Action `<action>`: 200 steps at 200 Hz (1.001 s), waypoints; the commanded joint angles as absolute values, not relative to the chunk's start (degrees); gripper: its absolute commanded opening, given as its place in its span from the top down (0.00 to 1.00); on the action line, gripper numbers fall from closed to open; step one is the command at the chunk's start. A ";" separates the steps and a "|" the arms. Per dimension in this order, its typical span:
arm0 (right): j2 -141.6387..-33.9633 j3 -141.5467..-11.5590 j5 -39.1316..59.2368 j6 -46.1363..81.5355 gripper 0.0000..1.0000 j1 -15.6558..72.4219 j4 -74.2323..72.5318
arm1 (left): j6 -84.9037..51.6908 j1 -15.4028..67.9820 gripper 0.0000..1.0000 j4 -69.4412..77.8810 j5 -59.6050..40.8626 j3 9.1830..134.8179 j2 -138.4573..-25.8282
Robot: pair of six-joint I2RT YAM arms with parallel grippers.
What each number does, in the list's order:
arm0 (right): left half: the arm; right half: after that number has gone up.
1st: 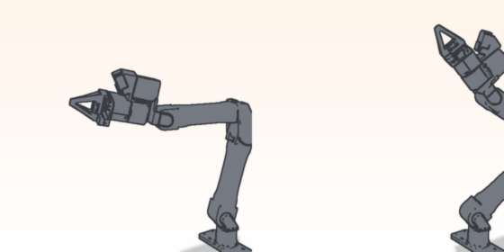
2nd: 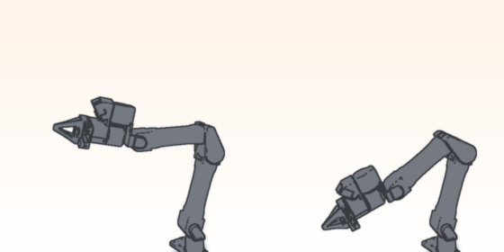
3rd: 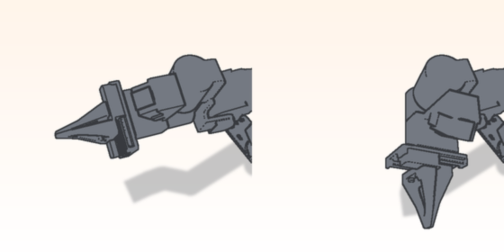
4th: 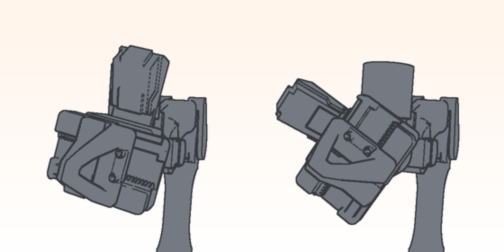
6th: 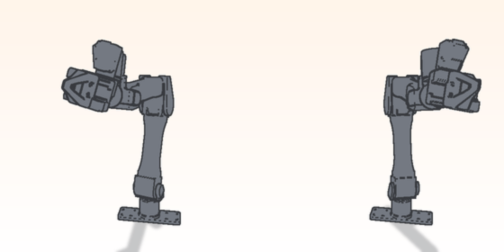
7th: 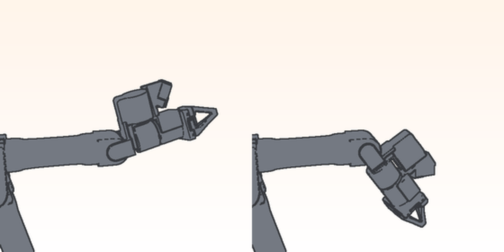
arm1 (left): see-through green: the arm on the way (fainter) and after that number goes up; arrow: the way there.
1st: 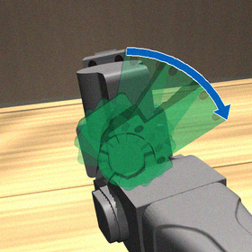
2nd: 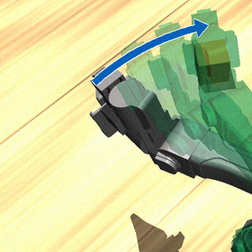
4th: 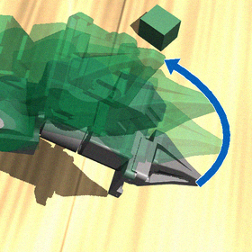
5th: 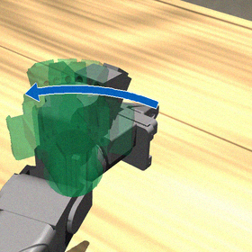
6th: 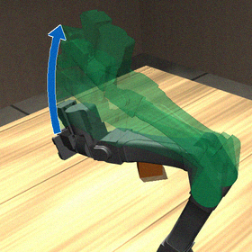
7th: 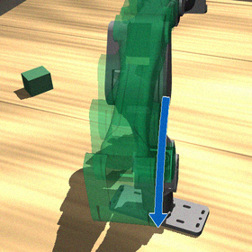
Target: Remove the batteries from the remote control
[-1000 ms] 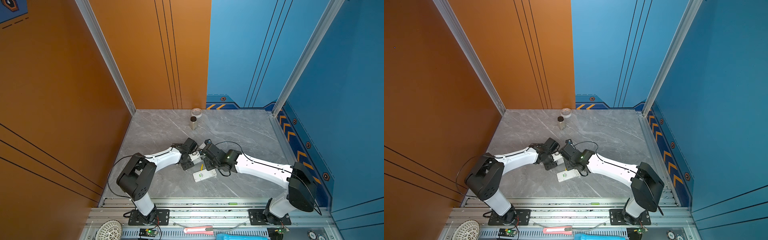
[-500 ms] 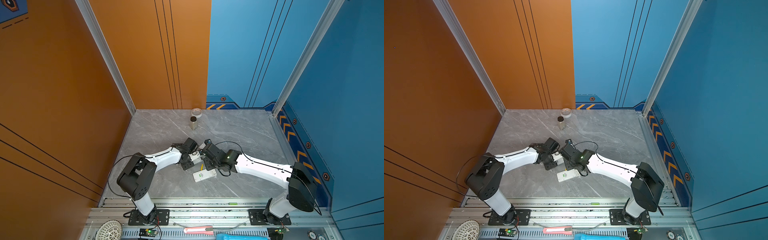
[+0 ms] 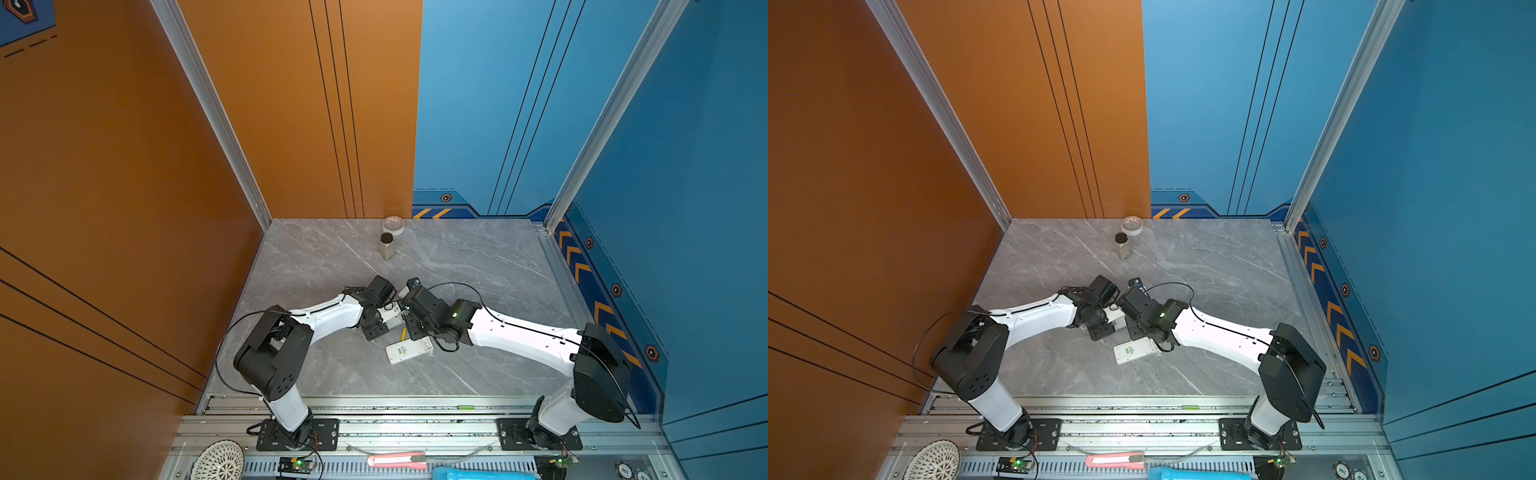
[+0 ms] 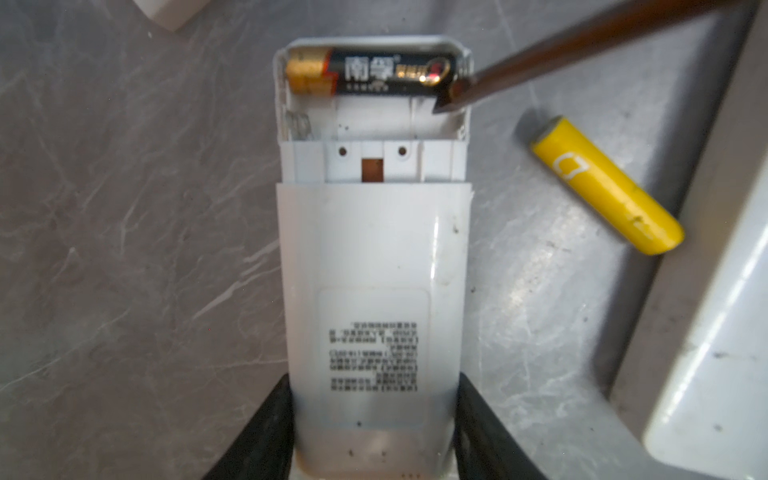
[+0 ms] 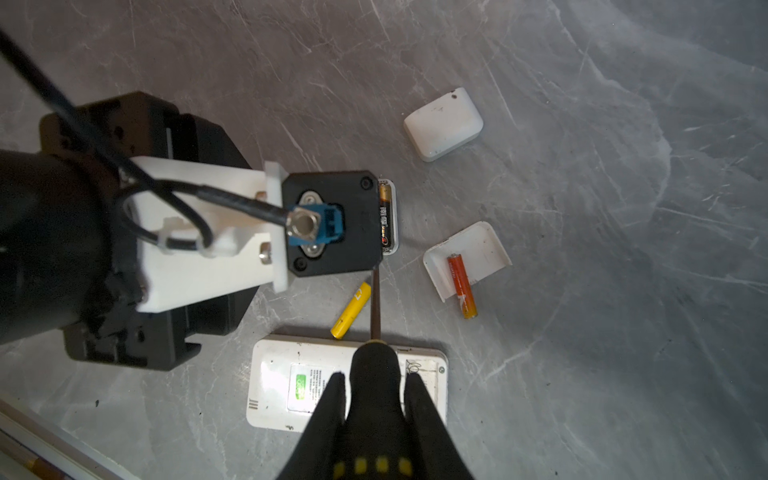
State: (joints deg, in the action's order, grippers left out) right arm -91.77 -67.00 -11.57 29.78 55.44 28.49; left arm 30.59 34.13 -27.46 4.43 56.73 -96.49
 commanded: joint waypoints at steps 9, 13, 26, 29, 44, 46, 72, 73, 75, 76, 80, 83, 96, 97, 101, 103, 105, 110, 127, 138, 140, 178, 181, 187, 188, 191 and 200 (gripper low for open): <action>-91.48 -66.68 -11.67 29.21 1.00 55.33 29.00 | 31.38 34.10 1.00 -29.09 3.34 58.27 -97.30; -91.27 -66.67 -11.77 29.21 1.00 55.37 29.21 | 31.38 34.02 1.00 -29.09 3.34 58.27 -97.30; -90.73 -66.60 -12.10 29.15 1.00 55.37 29.90 | 31.54 33.93 1.00 -29.09 3.35 58.27 -97.37; -90.55 -66.43 -12.17 29.13 1.00 55.37 30.08 | 31.55 33.88 1.00 -29.11 3.34 58.32 -97.38; -89.94 -66.22 -12.65 29.18 1.00 55.27 30.50 | 31.69 33.84 1.00 -29.09 3.43 58.37 -97.47; -89.85 -66.24 -12.63 29.14 1.00 55.28 30.50 | 31.74 33.84 1.00 -29.09 3.43 58.43 -97.47; -88.96 -66.47 -13.29 29.27 1.00 55.28 30.75 | 31.78 33.58 1.00 -29.09 3.56 58.61 -97.78; -88.91 -66.46 -13.28 29.27 1.00 55.28 30.80 | 31.75 33.58 1.00 -29.09 3.54 58.61 -97.80; -88.87 -66.51 -13.41 29.18 1.00 55.33 30.88 | 31.78 33.57 1.00 -29.09 3.52 58.62 -97.75; -88.78 -66.52 -13.43 29.18 1.00 55.26 30.91 | 31.80 33.57 1.00 -29.09 3.52 58.62 -97.74; -88.68 -66.64 -13.46 29.11 1.00 55.13 31.02 | 31.79 33.57 1.00 -29.09 3.52 58.62 -97.73; -88.60 -66.41 -13.48 29.09 1.00 55.19 31.02 | 31.74 33.57 1.00 -29.09 3.52 58.62 -97.73; -88.14 -66.53 -13.36 29.00 1.00 55.02 31.03 | 31.81 33.49 1.00 -29.09 3.61 58.62 -97.82; -88.15 -66.53 -13.36 28.96 1.00 55.02 31.03 | 31.81 33.44 1.00 -29.09 3.61 58.62 -97.82; -88.10 -66.57 -13.30 28.92 1.00 55.02 31.03 | 31.84 33.48 1.00 -29.09 3.53 58.62 -97.82; -88.14 -66.61 -13.35 28.85 1.00 55.02 30.98 | 31.82 33.49 1.00 -29.09 3.52 58.62 -97.82; -88.15 -66.66 -13.29 28.83 1.00 55.02 31.08 | 31.84 33.49 1.00 -29.09 3.47 58.62 -97.82; -88.15 -66.69 -13.35 28.83 1.00 55.02 31.19 | 31.87 33.49 1.00 -29.09 3.51 58.62 -97.87; -88.32 -66.68 -12.84 28.61 1.00 54.93 31.35 | 31.82 33.49 1.00 -29.09 3.43 58.60 -97.82; -88.48 -66.73 -12.78 28.43 1.00 55.02 31.70 | 31.82 33.49 1.00 -29.09 3.43 58.62 -97.91; -88.49 -66.69 -12.75 28.36 1.00 55.02 31.72 | 31.82 33.46 1.00 -29.09 3.43 58.62 -97.91; -89.27 -66.95 -12.78 27.77 1.00 55.10 32.34 | 31.90 33.49 1.00 -29.09 3.43 58.64 -97.84; -89.37 -67.04 -12.72 27.77 1.00 55.11 32.34 | 31.93 33.49 1.00 -29.09 3.35 58.63 -97.82; -89.52 -67.14 -12.84 27.77 1.00 55.17 32.34 | 31.92 33.51 1.00 -28.96 3.25 58.62 -97.78; -89.54 -67.19 -12.92 27.77 1.00 55.23 32.34 | 31.91 33.50 1.00 -28.98 3.25 58.62 -97.76; -89.63 -67.22 -13.06 27.73 1.00 55.28 32.34 | 31.98 33.56 1.00 -29.00 3.33 58.62 -97.74; -89.81 -67.31 -12.94 27.62 1.00 55.27 32.13 | 32.04 33.57 1.00 -29.00 3.34 58.62 -97.73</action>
